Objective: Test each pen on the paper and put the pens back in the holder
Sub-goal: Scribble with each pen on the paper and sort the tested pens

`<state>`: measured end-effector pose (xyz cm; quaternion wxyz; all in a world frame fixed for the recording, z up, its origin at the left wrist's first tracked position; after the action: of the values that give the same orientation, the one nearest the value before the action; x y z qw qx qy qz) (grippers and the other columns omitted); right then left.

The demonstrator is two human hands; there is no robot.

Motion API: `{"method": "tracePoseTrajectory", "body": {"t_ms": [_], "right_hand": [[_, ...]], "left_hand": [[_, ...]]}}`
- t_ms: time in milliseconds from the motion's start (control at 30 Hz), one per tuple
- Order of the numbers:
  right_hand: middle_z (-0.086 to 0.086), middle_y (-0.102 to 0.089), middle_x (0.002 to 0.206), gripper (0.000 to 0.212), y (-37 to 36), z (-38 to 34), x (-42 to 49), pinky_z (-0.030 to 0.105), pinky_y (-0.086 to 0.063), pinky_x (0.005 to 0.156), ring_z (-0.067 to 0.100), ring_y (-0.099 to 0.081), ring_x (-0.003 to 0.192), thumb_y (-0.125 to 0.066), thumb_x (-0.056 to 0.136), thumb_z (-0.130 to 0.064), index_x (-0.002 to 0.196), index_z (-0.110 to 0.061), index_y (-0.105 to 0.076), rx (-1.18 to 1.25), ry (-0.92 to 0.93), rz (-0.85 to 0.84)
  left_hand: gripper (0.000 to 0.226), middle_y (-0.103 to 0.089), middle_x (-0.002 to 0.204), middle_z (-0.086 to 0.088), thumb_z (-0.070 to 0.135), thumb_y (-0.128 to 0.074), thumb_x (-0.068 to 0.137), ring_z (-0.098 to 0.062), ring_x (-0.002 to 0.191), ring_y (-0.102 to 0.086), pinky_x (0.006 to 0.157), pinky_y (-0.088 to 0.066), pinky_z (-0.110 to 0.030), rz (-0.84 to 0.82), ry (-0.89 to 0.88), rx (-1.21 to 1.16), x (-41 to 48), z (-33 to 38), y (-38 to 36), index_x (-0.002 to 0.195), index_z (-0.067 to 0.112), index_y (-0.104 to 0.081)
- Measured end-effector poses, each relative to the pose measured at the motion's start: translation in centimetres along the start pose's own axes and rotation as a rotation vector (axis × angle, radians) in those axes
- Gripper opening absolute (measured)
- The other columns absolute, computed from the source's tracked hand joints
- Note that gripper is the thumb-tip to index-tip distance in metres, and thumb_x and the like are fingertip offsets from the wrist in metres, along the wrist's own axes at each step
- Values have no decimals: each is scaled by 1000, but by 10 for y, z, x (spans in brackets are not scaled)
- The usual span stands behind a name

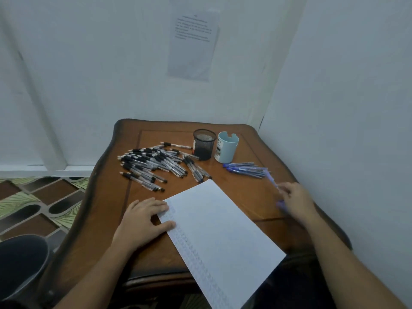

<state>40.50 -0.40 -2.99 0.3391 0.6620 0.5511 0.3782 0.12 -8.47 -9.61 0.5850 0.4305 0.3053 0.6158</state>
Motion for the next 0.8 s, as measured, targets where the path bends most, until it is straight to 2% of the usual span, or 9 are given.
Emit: {"method": "tracePoseTrajectory", "body": {"t_ms": [133,233,367,467,567,700,800], "right_hand": [[20,-66,119,25,31,59,-3,31,-41,85,31,-60,103,-53,97,-1,117,-5,-67,42,-195,60],[19,-68,115,20,27,85,-11,39,-49,89,30,-61,99,-55,95,-2,109,-6,-68,46,-318,1],[17,-69,111,22,22,90,-14,40,-50,90,29,-62,97,-54,95,-9,110,-8,-70,14,-340,-21],[17,-69,113,25,27,81,-11,41,-50,90,34,-63,101,-55,93,-12,112,-8,-70,-56,-323,75],[17,-68,114,26,25,54,0,42,-49,88,34,-63,100,-55,94,-11,116,-7,-68,-144,-219,176],[11,-64,122,28,-9,-2,28,41,-43,98,31,-58,110,-49,100,-10,119,-15,-69,-150,-31,92],[8,-55,140,37,-44,-41,47,46,-36,111,30,-50,128,-45,102,-10,131,-26,-63,-152,38,-44]], "left_hand": [[110,-52,135,22,103,-13,49,-3,135,-36,115,-15,-38,5,-3,9,1,1,-1,125,38,-61],[110,-53,134,21,103,-15,49,-4,134,-38,115,-16,-40,14,-6,3,2,2,-1,123,37,-63],[112,-53,135,19,103,-15,48,-5,134,-38,115,-15,-40,4,-6,-5,3,3,-1,124,36,-62],[110,-54,134,19,103,-17,49,-5,133,-39,115,-16,-41,5,-8,-8,3,3,-1,123,35,-63],[108,-55,133,19,103,-19,50,-4,132,-39,115,-17,-41,9,-4,-6,4,3,0,123,36,-63],[110,-51,136,22,103,-16,48,-2,133,-37,116,-14,-39,-23,10,6,4,5,1,125,38,-60],[111,-49,137,23,103,-15,47,-1,134,-34,116,-12,-38,-38,17,-3,3,5,1,127,39,-59]]}}
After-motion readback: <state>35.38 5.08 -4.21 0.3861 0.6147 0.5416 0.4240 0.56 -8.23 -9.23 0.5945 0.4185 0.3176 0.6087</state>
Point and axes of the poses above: each hand's wrist, its own x-axis towards the middle knuckle, its own y-axis out of the back of the hand, z = x × y, the point moved 4 cm from there along x, towards the middle knuckle
